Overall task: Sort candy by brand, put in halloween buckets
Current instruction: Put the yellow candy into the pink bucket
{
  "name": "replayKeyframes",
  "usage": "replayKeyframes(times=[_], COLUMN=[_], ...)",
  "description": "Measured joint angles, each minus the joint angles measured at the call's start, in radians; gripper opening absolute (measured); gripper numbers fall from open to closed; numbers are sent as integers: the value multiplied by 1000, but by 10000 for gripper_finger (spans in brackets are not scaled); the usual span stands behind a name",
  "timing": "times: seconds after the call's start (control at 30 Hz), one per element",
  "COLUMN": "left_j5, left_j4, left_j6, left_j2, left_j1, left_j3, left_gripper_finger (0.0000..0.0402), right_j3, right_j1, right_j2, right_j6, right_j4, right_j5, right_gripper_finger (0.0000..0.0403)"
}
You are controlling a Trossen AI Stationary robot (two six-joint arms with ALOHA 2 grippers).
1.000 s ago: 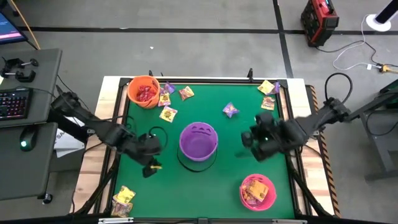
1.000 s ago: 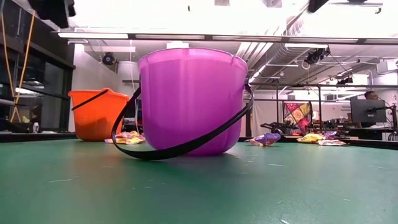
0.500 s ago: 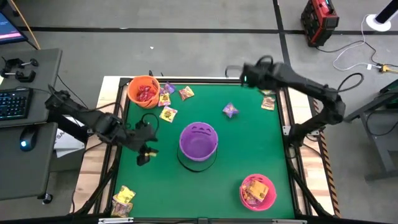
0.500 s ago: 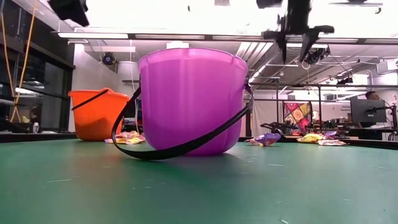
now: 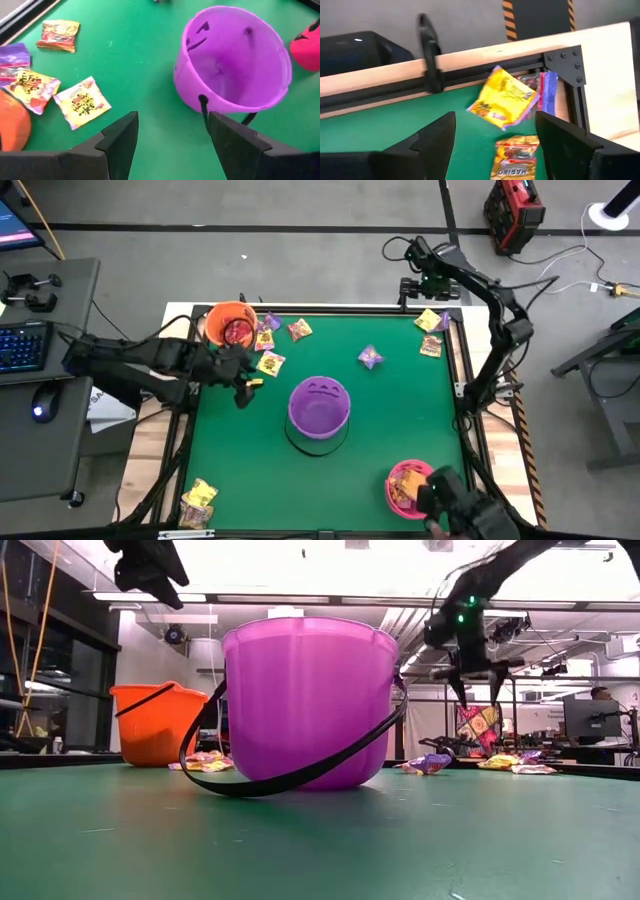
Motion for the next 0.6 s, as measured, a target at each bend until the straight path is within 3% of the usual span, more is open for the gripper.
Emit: replayKeyframes(times=[0.27,0.6], left_j5=[55,102], left_j4=[-157,-294], left_j6=[103,86], left_j2=[0,-22], left_j1=[47,54], left_j3=[0,0], left_gripper_finger=[229,229], right_j3=[0,0], right_j1=[-65,-126], right_j2=[79,128], right_j6=[94,240], right_j4=[3,60], right_j5=[-10,-133], right_gripper_finger=[266,266])
